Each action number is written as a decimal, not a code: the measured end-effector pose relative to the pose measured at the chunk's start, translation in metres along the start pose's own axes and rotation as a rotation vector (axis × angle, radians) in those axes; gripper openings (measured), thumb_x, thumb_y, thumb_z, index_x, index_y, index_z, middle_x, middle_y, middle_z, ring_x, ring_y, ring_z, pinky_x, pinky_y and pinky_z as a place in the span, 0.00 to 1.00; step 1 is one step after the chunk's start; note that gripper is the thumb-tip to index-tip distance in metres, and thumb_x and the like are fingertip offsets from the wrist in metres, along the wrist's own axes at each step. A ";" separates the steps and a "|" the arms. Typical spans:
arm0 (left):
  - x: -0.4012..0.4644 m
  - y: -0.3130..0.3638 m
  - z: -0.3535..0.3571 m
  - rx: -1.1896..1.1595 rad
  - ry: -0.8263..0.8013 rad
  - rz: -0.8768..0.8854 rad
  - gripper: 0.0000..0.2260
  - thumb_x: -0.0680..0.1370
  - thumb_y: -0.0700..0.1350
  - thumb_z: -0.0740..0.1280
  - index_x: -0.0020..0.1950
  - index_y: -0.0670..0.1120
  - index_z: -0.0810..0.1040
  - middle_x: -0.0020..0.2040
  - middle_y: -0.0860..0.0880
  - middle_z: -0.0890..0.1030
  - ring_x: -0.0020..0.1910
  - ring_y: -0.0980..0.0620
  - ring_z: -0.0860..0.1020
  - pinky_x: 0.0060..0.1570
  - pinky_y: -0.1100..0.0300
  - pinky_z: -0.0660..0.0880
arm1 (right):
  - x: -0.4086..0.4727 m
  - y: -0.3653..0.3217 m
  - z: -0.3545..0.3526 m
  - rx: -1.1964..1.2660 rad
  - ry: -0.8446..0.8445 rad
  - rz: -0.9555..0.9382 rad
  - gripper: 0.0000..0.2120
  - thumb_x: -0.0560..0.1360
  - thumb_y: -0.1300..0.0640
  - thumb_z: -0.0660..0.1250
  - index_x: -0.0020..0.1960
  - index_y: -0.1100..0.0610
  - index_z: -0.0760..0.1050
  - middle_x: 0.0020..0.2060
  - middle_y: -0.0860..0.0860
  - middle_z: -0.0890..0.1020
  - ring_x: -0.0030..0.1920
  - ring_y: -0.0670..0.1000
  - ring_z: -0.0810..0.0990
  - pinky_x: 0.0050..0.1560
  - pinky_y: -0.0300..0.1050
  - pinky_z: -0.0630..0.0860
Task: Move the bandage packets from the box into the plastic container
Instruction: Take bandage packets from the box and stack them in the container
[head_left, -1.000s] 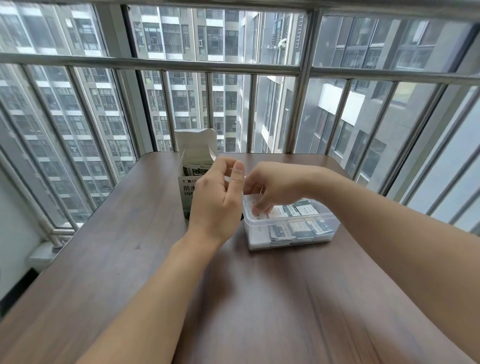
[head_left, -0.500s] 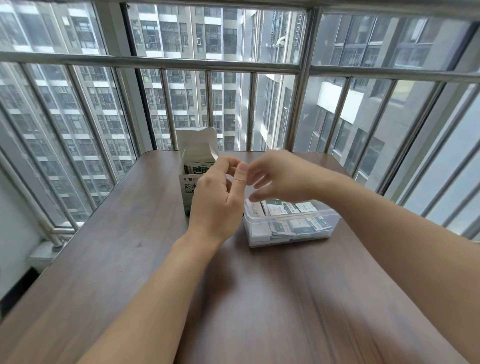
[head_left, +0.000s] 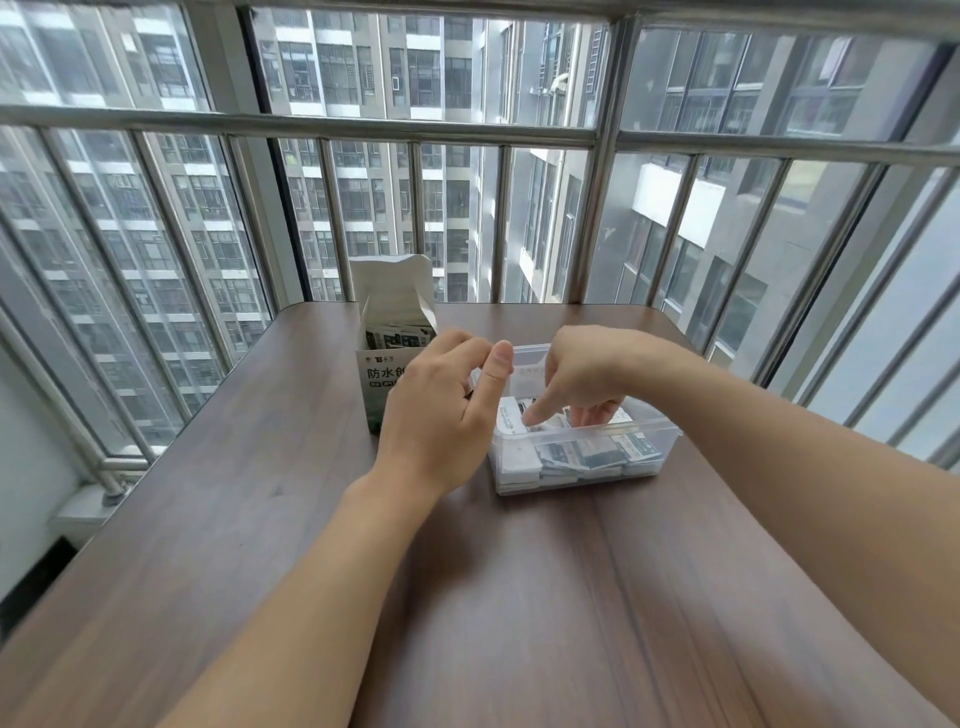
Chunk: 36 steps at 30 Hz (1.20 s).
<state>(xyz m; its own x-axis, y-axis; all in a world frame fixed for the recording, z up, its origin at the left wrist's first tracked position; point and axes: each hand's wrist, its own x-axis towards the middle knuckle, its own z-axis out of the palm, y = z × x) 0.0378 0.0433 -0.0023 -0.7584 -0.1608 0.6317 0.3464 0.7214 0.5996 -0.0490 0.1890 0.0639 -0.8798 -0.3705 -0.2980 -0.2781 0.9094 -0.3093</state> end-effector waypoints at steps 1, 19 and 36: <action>0.000 0.000 0.000 -0.003 0.000 0.003 0.26 0.81 0.63 0.51 0.45 0.48 0.82 0.45 0.55 0.79 0.43 0.53 0.78 0.45 0.48 0.76 | 0.000 -0.001 0.001 0.001 0.002 0.007 0.22 0.69 0.49 0.81 0.50 0.65 0.81 0.36 0.58 0.86 0.31 0.52 0.84 0.35 0.42 0.83; 0.002 -0.002 0.001 -0.066 0.039 -0.019 0.26 0.81 0.63 0.52 0.47 0.47 0.83 0.42 0.56 0.78 0.42 0.53 0.78 0.45 0.49 0.75 | 0.003 0.001 -0.002 0.139 0.007 0.017 0.13 0.76 0.60 0.75 0.52 0.71 0.81 0.38 0.61 0.85 0.32 0.54 0.83 0.34 0.43 0.85; 0.003 -0.006 0.001 -0.076 0.083 0.001 0.23 0.81 0.61 0.54 0.48 0.47 0.82 0.43 0.56 0.78 0.39 0.53 0.76 0.44 0.52 0.74 | 0.000 -0.004 0.003 0.079 0.021 0.019 0.17 0.68 0.55 0.82 0.42 0.67 0.81 0.33 0.57 0.85 0.29 0.52 0.84 0.34 0.43 0.84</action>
<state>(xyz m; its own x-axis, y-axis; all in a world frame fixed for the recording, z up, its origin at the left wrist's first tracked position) 0.0322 0.0388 -0.0045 -0.7106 -0.2173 0.6692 0.3910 0.6688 0.6324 -0.0471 0.1847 0.0620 -0.8928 -0.3485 -0.2854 -0.2309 0.8981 -0.3743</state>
